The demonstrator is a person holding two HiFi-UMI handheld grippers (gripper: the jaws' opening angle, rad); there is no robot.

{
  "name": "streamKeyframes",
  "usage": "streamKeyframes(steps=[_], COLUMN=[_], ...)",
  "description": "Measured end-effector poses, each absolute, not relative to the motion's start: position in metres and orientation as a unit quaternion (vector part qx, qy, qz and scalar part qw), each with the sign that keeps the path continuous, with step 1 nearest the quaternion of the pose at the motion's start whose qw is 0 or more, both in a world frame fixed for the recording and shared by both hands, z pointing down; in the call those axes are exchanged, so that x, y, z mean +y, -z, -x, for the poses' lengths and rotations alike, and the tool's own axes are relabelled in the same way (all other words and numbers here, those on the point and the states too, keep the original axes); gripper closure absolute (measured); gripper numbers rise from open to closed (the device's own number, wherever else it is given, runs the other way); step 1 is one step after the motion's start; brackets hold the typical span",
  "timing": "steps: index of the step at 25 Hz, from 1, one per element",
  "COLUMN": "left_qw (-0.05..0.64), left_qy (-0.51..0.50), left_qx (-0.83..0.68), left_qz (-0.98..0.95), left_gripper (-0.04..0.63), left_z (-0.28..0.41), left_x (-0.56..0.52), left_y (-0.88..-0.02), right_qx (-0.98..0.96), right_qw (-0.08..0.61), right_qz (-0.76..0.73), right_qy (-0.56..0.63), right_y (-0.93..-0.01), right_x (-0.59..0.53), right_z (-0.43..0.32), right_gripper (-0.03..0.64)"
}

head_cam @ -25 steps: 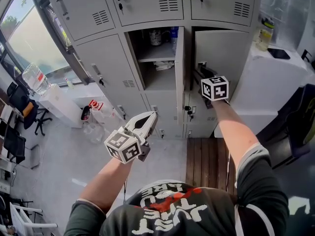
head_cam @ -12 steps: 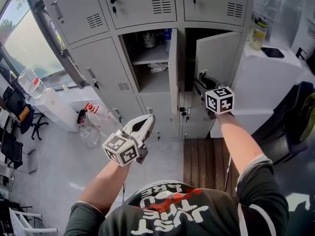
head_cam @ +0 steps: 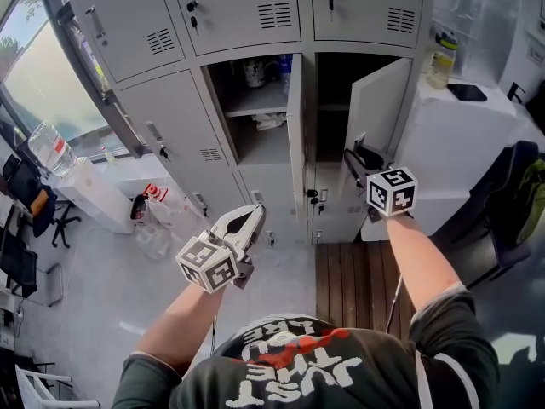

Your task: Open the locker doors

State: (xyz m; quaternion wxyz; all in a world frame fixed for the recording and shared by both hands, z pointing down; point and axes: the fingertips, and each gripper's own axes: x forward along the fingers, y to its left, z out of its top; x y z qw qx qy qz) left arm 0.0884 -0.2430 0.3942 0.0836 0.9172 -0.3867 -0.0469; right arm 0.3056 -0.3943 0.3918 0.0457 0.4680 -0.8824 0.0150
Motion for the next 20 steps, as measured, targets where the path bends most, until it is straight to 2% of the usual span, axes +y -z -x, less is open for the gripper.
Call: streamKeyframes(steps=[20], left_qw=[0.085], left_qy=[0.043], left_qx=[-0.385], left_qz=[-0.918], left_gripper=[0.594], left_z=[-0.089], left_x=[-0.241], left_y=[-0.399], right_qx=[-0.876], right_qw=[0.03], right_qz=[-0.481], right_qy=[-0.033], right_y=[-0.394], right_x=[-0.335], right_z=[-0.378], right_gripper=[0.472])
